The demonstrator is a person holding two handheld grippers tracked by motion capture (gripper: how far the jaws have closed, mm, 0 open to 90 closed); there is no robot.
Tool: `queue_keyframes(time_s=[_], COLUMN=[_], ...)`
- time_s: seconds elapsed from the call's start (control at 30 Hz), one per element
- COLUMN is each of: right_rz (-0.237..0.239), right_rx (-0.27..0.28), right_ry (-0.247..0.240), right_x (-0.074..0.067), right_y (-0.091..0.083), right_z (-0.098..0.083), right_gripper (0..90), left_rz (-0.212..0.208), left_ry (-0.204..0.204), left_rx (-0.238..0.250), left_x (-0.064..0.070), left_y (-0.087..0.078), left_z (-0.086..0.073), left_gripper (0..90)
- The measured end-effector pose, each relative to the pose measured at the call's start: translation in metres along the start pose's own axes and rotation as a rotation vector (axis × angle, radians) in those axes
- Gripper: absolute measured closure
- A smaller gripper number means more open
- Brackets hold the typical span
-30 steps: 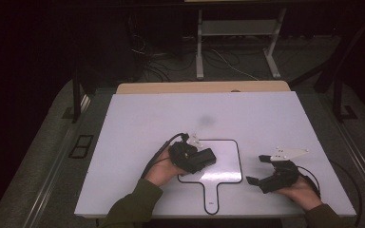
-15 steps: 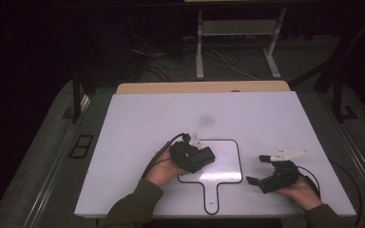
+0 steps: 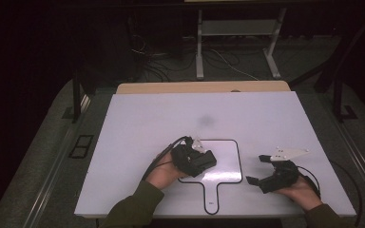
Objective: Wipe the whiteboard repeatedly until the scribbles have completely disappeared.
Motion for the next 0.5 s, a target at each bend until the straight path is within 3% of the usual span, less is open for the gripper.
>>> queue_keyframes(time_s=[0.2, 0.27, 0.5], right_rz=[-0.001, -0.001, -0.003], right_rx=[-0.001, -0.002, -0.002], right_ry=[0.000, 0.002, 0.003], right_x=[0.000, 0.000, 0.000], right_y=[0.000, 0.000, 0.000], right_z=[0.000, 0.000, 0.000], right_gripper=[0.0, 0.0, 0.0], left_rz=[0.027, 0.018, 0.040], left_ry=[-0.018, -0.030, -0.033], left_rx=[0.005, 0.008, 0.012], left_x=[-0.011, -0.012, -0.022], left_y=[0.001, 0.001, 0.002], left_z=[-0.001, -0.001, -0.002], left_gripper=[39.9, 40.0, 40.0])
Point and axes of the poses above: each handheld gripper's, and its own axes: y roughly forward along the jaws, z roughly out of its top, x roughly to its right, the point moved 6 cm from there along y, roughly forward along the jaws, and after that the axes turned 14 degrees about x, right-handed, at the moved point
